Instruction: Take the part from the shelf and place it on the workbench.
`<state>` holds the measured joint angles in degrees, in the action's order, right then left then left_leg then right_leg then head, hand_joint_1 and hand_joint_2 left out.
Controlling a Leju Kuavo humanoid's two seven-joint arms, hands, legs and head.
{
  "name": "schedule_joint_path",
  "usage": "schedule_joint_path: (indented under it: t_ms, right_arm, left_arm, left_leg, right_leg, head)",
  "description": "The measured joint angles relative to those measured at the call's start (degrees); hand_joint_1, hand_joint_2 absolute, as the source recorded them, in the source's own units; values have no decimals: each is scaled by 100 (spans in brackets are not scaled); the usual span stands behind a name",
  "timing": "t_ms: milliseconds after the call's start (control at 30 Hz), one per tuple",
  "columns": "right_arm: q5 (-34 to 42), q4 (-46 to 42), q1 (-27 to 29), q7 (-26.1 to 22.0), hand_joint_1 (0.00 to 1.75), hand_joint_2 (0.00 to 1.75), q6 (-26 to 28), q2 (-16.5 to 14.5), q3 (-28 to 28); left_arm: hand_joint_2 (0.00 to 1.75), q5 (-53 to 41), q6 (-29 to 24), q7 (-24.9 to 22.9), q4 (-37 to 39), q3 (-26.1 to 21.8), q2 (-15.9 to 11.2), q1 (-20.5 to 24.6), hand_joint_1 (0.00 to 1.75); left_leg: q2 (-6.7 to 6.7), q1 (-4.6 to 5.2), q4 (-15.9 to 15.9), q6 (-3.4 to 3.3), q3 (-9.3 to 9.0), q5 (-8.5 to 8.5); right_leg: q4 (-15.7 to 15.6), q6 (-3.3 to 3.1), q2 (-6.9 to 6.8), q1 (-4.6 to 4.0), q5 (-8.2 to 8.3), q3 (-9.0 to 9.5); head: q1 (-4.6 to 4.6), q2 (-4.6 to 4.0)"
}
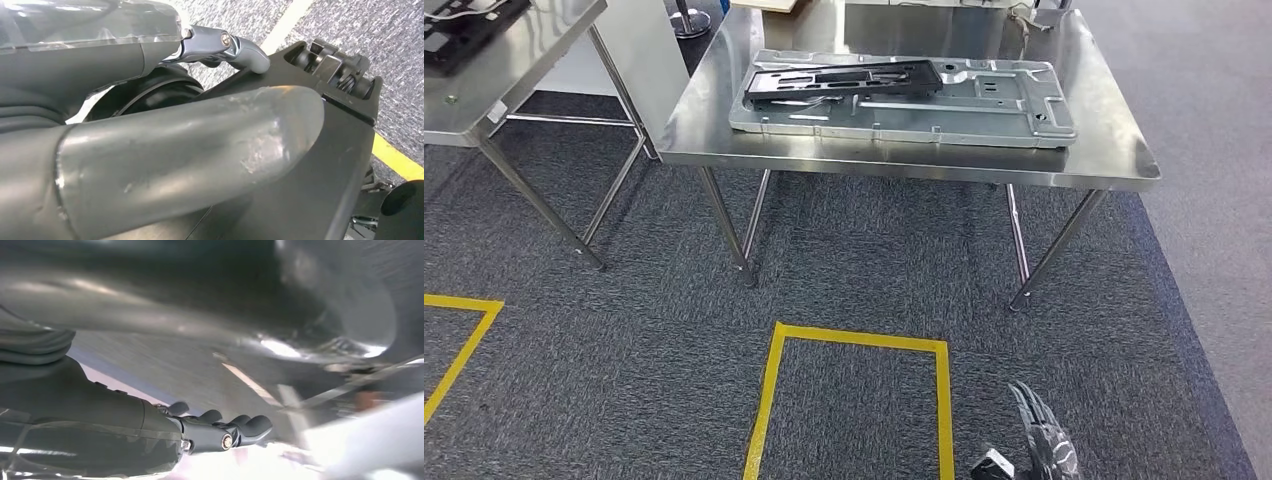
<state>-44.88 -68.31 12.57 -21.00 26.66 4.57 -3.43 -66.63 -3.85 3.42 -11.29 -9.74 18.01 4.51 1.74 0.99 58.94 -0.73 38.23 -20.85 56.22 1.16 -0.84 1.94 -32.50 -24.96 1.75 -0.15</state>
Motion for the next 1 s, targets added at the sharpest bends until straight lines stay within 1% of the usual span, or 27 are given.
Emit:
schedule_joint_path:
  t_ms: [33, 67, 133, 167, 200, 233, 267, 300, 333, 367, 400, 433, 467, 500, 533, 567, 633, 667, 700, 733, 767, 800, 833, 867, 900, 933, 1000]
  right_arm:
    - [78, 223, -1, -45, 0, 0, 32, -50, -225]
    - [128, 505, -26, -127, 0, 0, 75, -87, -471]
    - [134, 1190, -161, -408, 0, 0, 127, -116, -1035]
    - [115, 1573, -254, -533, 0, 0, 128, -120, -1370]
    - [96, 1949, -349, -600, 0, 0, 123, -122, -1714]
    - [76, 2316, -436, -574, 0, 0, 120, -123, -2074]
    - [53, 2675, -519, -461, 0, 0, 122, -123, -2419]
    - [21, 3016, -603, -303, 0, 0, 127, -123, -2735]
    - [-30, 3344, -686, -105, 0, 0, 139, -123, -3028]
    - [-102, 3649, -752, 100, 0, 0, 156, -124, -3282]
    - [-191, 3918, -804, 306, 0, 0, 175, -127, -3501]
    - [-286, 4166, -843, 526, 0, 0, 192, -133, -3693]
    - [-374, 4389, -875, 723, 0, 0, 204, -145, -3857]
    - [-449, 4587, -917, 893, 0, 0, 209, -167, -3999]
    - [-502, 4755, -960, 1021, 0, 0, 211, -209, -4121]
    - [-534, 4892, -998, 1097, 0, 0, 213, -271, -4232]
    - [-560, 5082, -1056, 1167, 0, 0, 218, -442, -4427]
    - [-561, 5144, -1074, 1185, 0, 0, 221, -546, -4517]
    - [-561, 5187, -1089, 1196, 0, 0, 224, -661, -4592]
    - [-561, 5215, -1101, 1203, 0, 0, 228, -787, -4660]
    - [-561, 5231, -1111, 1205, 0, 0, 232, -917, -4720]
    - [-561, 5240, -1122, 1207, 0, 0, 236, -1047, -4771]
    - [-561, 5242, -1135, 1208, 0, 0, 238, -1174, -4815]
    - [-561, 5243, -1147, 1209, 0, 0, 242, -1299, -4855]
    - [-566, 5244, -1157, 1222, 0, 0, 245, -1414, -4888]
    - [-583, 5245, -1164, 1268, 0, 0, 243, -1508, -4915]
    - [-685, 5258, -1173, 1550, 0, 0, 172, -1625, -4958]
  left_arm:
    - [0, 7, -16, 18, 1, -30, -3, -3, 0]
    - [0, 11, -31, 39, 1, -56, -7, -6, 0]
    - [0, 16, -47, 71, 1, -111, -9, -3, 0]
    - [0, 20, -54, 80, 1, -141, -9, -2, 0]
    - [0, 23, -63, 86, 1, -169, -8, -2, 0]
    - [0, 27, -75, 92, 1, -195, -7, -8, 0]
    - [0, 33, -93, 98, 1, -220, -3, -23, 0]
    - [0, 37, -117, 102, 1, -248, 2, -46, 0]
    - [0, 41, -142, 106, 1, -276, 8, -67, 0]
    - [0, 45, -166, 107, 1, -301, 15, -90, 0]
    - [0, 45, -186, 106, 2, -320, 21, -108, 0]
    - [0, 44, -199, 105, 2, -333, 33, -124, 0]
    - [0, 44, -210, 105, 3, -344, 44, -144, 0]
    - [0, 42, -219, 107, 4, -354, 57, -160, 0]
    - [0, 39, -224, 108, 4, -367, 69, -175, 0]
    - [0, 34, -230, 108, 5, -380, 76, -183, 0]
    - [0, 27, -234, 110, 5, -411, 85, -184, 0]
    - [0, 26, -236, 114, 5, -422, 86, -181, 0]
    - [0, 27, -238, 117, 5, -431, 86, -178, 0]
    - [0, 27, -240, 121, 5, -436, 86, -174, 0]
    - [0, 27, -242, 123, 5, -439, 85, -167, 0]
    - [0, 27, -244, 123, 5, -440, 85, -156, 0]
    - [0, 27, -244, 123, 5, -441, 86, -143, 0]
    - [0, 27, -244, 123, 4, -441, 86, -132, 0]
    - [0, 26, -244, 123, 4, -442, 86, -122, 0]
    - [0, 26, -244, 123, 3, -443, 86, -117, 0]
    - [0, 17, -244, 125, 3, -444, 81, -114, 0]
  left_leg:
    - [-24, -10, 56, 35, 44, -117]
    - [-56, -17, 203, 70, 88, -368]
    - [-109, -24, 782, 114, 139, -1068]
    - [-120, -24, 1141, 125, 136, -1293]
    - [-125, -23, 1439, 125, 105, -1341]
    - [-127, -23, 1609, 115, 26, -1225]
    - [-130, -23, 1612, 97, -121, -1013]
    - [-120, -21, 1433, 71, -352, -827]
    - [-76, -11, 1054, 39, -695, -793]
    - [-29, 1, 550, 4, -1073, -889]
    - [15, 12, 98, -32, -1381, -1063]
    - [36, 26, -246, -68, -1585, -1216]
    - [14, 33, -418, -107, -1643, -1261]
    - [-14, 28, -451, -148, -1612, -1223]
    - [-40, 24, -465, -191, -1564, -1148]
    - [-60, 16, -481, -230, -1512, -1070]
    - [-93, 11, -480, -271, -1376, -938]
    - [-116, 13, -465, -272, -1298, -885]
    - [-145, 14, -443, -263, -1221, -838]
    - [-180, 11, -412, -250, -1146, -799]
    - [-222, 6, -376, -231, -1076, -769]
    - [-268, -1, -330, -210, -1020, -748]
    - [-307, -6, -277, -188, -962, -734]
    - [-344, -3, -219, -161, -907, -728]
    - [-377, -2, -174, -131, -861, -720]
    - [-408, -3, -148, -97, -818, -709]
    - [-476, -15, -129, -28, -777, -684]
  right_leg:
    - [8, -48, -13, 3, 72, -77]
    - [8, -98, -30, 10, 154, -163]
    - [17, -161, -39, -2, 323, -360]
    - [32, -173, -36, -11, 410, -478]
    - [57, -173, -30, -21, 488, -604]
    - [88, -166, -26, -28, 558, -736]
    - [127, -154, -22, -34, 622, -866]
    - [165, -143, -28, -38, 677, -979]
    - [208, -131, -35, -48, 730, -1066]
    - [249, -114, -43, -57, 774, -1123]
    - [280, -89, -65, -61, 820, -1157]
    - [292, -57, -90, -61, 870, -1174]
    - [280, -18, -124, -57, 925, -1184]
    - [268, 21, -146, -46, 966, -1196]
    - [295, 52, -136, -35, 927, -1222]
    - [422, 76, -99, -29, 788, -1278]
    - [1029, 106, -4, -16, 287, -1484]
    - [1400, 118, 19, -15, 55, -1583]
    - [1666, 129, 27, -12, -84, -1622]
    - [1733, 134, 30, -9, -111, -1555]
    - [1579, 135, 40, -4, -44, -1374]
    - [1227, 130, 87, 4, 80, -1093]
    - [800, 119, 204, 13, 161, -800]
    - [458, 91, 298, 9, 222, -582]
    - [241, 59, 366, -2, 243, -452]
    - [163, 20, 389, -22, 233, -418]
    - [163, -63, 272, -43, 280, -430]
  head:
    - [0, 0]
    - [2, 0]
    - [5, 0]
    - [5, 0]
    - [5, 0]
    - [5, 0]
    - [4, 0]
    - [5, 0]
    - [5, 0]
    - [5, 0]
    - [5, 0]
    - [5, 0]
    - [4, 0]
    - [4, 0]
    - [3, 0]
    - [3, 0]
    - [3, 0]
    - [3, 0]
    - [4, 0]
    - [4, 0]
    - [4, 0]
    - [4, 0]
    - [4, 0]
    - [5, 0]
    - [5, 0]
    - [5, 0]
    - [4, 0]
